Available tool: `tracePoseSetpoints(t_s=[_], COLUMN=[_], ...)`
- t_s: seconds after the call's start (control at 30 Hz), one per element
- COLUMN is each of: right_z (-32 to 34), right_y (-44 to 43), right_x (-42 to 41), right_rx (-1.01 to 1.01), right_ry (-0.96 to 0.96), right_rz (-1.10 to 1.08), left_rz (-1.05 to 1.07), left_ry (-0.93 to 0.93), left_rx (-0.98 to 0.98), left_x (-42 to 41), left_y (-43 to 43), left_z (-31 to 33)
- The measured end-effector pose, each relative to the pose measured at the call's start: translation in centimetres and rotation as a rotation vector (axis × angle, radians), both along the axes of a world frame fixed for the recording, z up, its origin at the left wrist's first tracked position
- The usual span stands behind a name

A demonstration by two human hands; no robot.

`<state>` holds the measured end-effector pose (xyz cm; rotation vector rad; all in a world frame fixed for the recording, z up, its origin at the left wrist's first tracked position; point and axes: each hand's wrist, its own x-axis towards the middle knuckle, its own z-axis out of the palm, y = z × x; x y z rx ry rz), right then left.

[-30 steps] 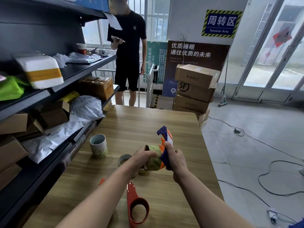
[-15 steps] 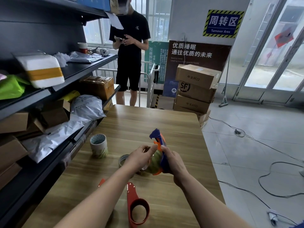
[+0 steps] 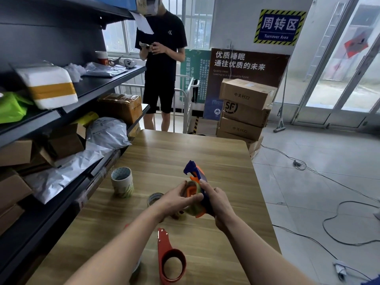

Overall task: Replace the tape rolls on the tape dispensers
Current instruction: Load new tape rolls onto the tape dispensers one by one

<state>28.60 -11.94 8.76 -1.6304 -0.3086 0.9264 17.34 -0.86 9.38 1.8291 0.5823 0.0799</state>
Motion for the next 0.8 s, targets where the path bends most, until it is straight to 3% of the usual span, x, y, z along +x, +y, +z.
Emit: tracePoseSetpoints(t_s=[0.1, 0.27, 0.5, 0.67, 0.8], right_z=[-0.1, -0.2, 0.4, 1.1, 1.6], right_y=[0.3, 1.3, 1.6, 1.0, 0.9], right_x=[-0.1, -0.3, -0.5, -0.3, -0.1], right_rx=[0.036, 0.149, 0.233, 0.294, 0.314], right_ry=[0.019, 0.204, 0.212, 0.227, 0.247], right_rz=[-0.039, -0.092, -0.085, -0.062, -0.071], left_rz=[0.016, 0.105, 0.147, 0.199, 0.107], left_ry=[-0.047, -0.032, -0.119, -0.114, -0.109], left_rx=[-0.117, -0.056, -0.324, -0.363, -0.330], left_x=[0.2, 0.8, 1.7, 2.2, 2.1], left_y=[0.1, -0.1, -0.6, -0.1, -0.1], left_z=[-0.4, -1.3, -1.4, -0.9, -0.1])
